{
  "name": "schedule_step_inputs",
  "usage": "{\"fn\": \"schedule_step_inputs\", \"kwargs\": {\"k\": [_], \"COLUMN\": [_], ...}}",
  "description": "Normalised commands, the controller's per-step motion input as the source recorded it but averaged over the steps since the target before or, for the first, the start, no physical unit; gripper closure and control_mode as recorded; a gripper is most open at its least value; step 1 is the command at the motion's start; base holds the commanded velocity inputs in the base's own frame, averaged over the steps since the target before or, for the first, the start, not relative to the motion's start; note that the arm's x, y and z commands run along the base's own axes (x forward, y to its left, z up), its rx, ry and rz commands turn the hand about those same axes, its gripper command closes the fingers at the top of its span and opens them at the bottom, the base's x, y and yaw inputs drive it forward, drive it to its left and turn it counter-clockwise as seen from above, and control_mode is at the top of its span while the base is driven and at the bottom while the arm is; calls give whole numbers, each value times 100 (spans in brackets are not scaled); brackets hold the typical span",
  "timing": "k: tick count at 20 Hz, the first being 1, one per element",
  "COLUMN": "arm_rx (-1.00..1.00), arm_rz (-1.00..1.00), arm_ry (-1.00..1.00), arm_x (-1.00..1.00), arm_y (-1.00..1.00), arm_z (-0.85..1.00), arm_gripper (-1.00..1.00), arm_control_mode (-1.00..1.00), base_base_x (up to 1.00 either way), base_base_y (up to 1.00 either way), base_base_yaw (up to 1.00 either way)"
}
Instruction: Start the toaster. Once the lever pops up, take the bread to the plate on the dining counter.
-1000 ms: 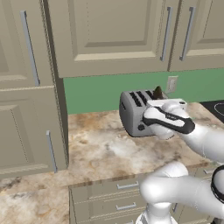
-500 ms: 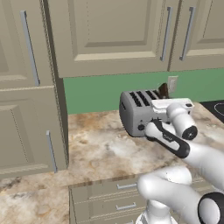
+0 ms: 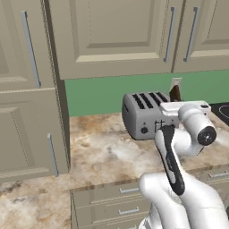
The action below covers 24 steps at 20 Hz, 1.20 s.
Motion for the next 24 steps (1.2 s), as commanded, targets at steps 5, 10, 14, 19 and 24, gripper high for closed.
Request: {"fn": "schedule_step_inputs", "kwargs": {"k": [5, 10, 14, 19, 24], "arm_rx": [0, 0, 0, 0, 1], "arm_rz": [-1, 0, 0, -1, -9], "arm_ry": [38, 48, 53, 42, 12], "arm_x": [-95, -86, -84, -72, -39], "arm_y": [-1, 0, 0, 0, 0], "arm_z": [46, 60, 36, 1, -7], "arm_gripper": [100, 100, 100, 100, 100], "arm_control_mode": [-100, -100, -100, -100, -100], "base_base_x": [0, 0, 0, 0, 0], "base_base_y": [0, 0, 0, 0, 0], "base_base_yaw": [0, 0, 0, 0, 0]}}
